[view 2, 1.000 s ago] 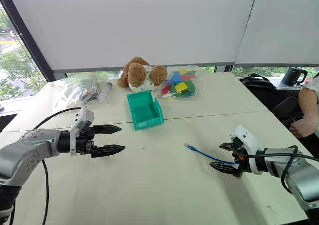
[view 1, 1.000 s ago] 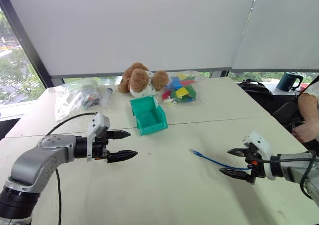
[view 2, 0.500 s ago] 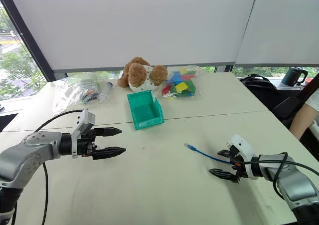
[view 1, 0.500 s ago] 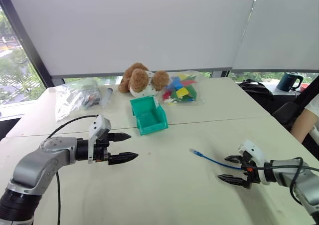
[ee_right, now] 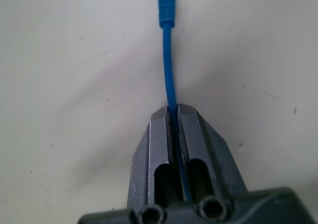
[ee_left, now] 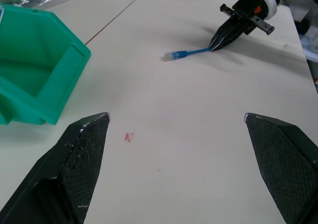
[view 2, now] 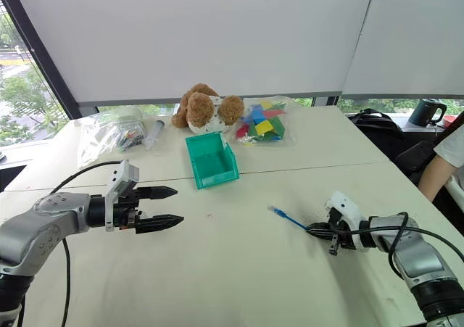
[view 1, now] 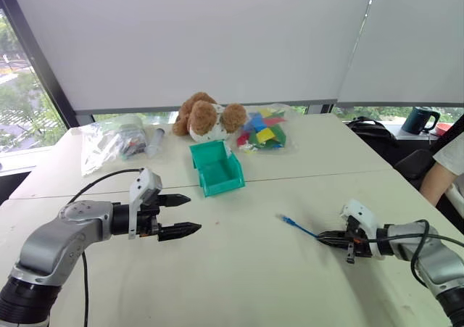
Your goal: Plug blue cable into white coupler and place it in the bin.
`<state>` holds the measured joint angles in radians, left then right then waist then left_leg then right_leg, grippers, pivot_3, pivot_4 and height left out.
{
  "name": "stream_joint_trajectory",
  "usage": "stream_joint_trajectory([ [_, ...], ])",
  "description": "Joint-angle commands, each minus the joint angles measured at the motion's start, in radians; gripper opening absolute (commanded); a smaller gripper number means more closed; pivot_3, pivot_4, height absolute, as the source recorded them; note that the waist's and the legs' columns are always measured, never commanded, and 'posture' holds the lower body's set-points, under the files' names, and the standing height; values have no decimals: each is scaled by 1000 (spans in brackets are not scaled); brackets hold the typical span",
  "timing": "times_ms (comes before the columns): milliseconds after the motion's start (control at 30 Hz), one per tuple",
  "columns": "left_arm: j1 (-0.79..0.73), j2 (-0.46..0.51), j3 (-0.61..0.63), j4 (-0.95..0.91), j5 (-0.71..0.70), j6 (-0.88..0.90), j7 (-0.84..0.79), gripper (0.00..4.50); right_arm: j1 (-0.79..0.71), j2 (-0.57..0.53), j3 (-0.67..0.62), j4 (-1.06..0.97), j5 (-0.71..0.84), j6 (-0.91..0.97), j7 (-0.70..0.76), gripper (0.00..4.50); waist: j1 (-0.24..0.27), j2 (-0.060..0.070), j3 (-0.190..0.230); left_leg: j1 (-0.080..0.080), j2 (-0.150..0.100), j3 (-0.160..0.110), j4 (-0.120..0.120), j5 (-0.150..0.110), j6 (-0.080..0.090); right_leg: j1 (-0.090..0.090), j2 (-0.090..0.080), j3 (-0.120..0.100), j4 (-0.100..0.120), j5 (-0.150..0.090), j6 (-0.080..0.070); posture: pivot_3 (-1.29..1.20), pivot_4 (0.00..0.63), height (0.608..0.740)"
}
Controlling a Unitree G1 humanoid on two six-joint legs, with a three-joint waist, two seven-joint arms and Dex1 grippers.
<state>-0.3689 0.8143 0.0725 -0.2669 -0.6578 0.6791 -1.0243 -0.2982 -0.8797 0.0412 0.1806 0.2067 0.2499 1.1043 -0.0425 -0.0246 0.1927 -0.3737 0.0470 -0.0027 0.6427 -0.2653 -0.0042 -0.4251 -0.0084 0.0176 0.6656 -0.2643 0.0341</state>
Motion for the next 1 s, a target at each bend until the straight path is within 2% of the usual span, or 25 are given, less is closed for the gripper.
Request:
stream_joint_trajectory([
  [33, -15, -2, 22, -7, 6, -28, 0, 4500, -20, 14, 38, -35, -26, -2, 18, 40, -1, 0, 0, 0, 0, 0, 0, 0, 0, 0, 0, 0, 0, 0, 0, 0, 150, 740],
  [167, -18, -4, 21, -8, 6, -30, 1, 4500, -127, 43, 102, -169, -7, 58, 75, 40, -5, 1, 0, 0, 1, 0, 1, 0, 0, 0, 0, 0, 1, 0, 0, 0, 150, 740],
  [300, -23, -4, 17, -2, 11, -35, -7, 4500, -236, 116, 225, -203, -44, 77, 136, 40, 1, 2, 1, 0, 1, -2, 1, 0, 0, -1, 2, -1, 2, 0, 0, 0, 150, 740],
  [500, -20, 3, 18, -8, 18, -36, -17, 4500, -368, 254, 376, -73, -149, -2, 153, 40, 10, 1, 1, -2, 0, -1, 3, 0, 0, -1, -1, -1, 1, 0, 0, 0, 150, 740],
  [700, 8, 14, -2, -41, 31, -39, -32, 4500, -427, 321, 445, 67, -249, -99, 142, 40, 13, 1, 1, -2, 0, -1, 3, 0, 0, -1, -1, -1, 1, 0, 0, 0, 150, 740],
  [800, 23, 6, -49, -23, 81, -99, -62, 4500, -429, 319, 431, 50, -240, -84, 164, 959, 18, 1, 1, -2, 0, -1, 3, 0, 0, -1, -1, -1, 1, 0, 0, 0, 150, 740],
  [1000, -27, -19, -189, 112, 205, -240, -170, 4500, -386, 262, 365, -105, -204, -12, 168, 3948, 32, 2, 1, -2, 0, -1, 3, 0, 0, -1, -1, -1, 1, 0, 0, 0, 150, 740],
])
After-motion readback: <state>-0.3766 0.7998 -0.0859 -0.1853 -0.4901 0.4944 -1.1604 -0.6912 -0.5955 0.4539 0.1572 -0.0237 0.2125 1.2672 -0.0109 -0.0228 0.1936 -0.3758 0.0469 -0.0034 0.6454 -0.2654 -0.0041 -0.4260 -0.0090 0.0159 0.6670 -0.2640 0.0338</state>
